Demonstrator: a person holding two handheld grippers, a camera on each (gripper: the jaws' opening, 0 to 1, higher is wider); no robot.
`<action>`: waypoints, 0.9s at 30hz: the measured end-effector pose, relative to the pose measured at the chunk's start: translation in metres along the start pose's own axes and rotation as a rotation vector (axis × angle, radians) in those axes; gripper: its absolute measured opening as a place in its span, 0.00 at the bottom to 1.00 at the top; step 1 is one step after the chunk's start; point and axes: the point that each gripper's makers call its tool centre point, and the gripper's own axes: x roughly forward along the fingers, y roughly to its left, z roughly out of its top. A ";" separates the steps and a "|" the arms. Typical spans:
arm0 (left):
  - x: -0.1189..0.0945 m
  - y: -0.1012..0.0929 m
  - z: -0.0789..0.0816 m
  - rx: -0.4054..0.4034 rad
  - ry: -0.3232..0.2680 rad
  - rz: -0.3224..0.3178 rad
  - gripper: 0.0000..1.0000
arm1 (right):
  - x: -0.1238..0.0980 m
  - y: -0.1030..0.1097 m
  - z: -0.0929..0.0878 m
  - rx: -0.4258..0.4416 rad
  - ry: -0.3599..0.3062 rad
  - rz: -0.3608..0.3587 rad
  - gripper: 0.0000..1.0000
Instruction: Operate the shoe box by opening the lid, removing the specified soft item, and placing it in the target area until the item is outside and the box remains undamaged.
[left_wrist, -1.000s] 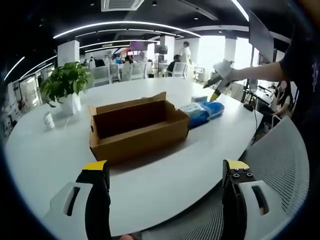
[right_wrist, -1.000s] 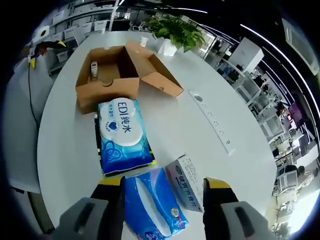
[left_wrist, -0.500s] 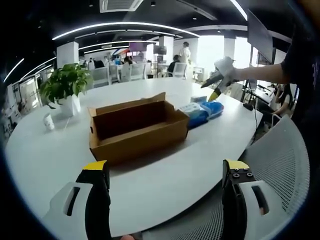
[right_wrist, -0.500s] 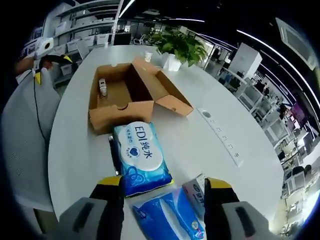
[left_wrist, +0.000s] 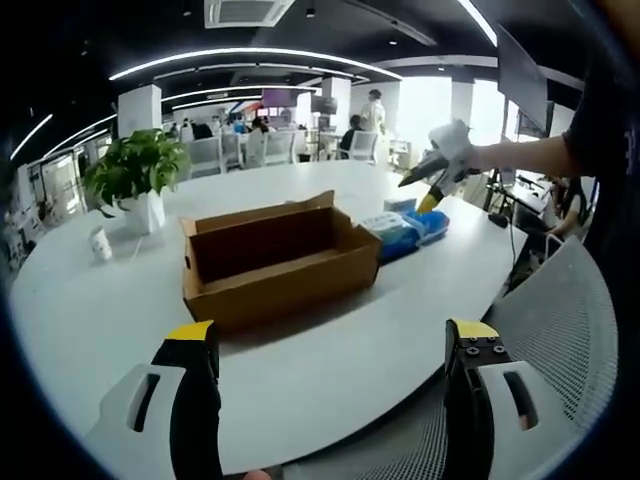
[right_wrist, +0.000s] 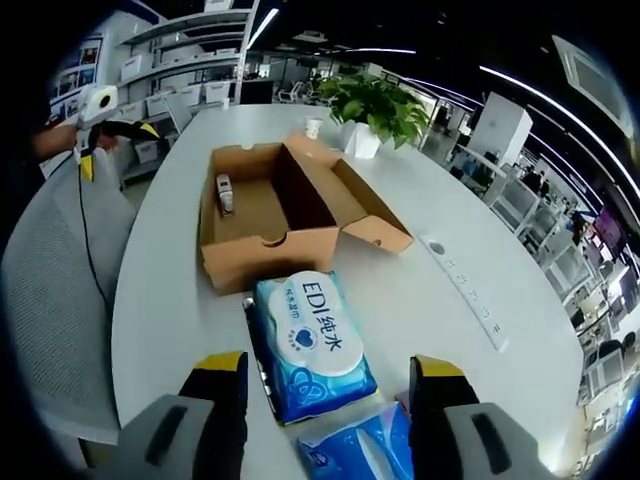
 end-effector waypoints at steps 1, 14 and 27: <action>0.000 0.000 0.000 -0.001 -0.001 -0.001 0.93 | 0.001 0.001 0.002 0.001 -0.004 0.003 0.64; 0.001 -0.003 0.001 0.003 -0.005 -0.012 0.93 | 0.009 0.014 0.017 0.020 -0.054 0.031 0.64; 0.001 -0.002 0.000 0.003 -0.004 -0.009 0.93 | 0.019 0.022 0.031 0.022 -0.091 0.059 0.64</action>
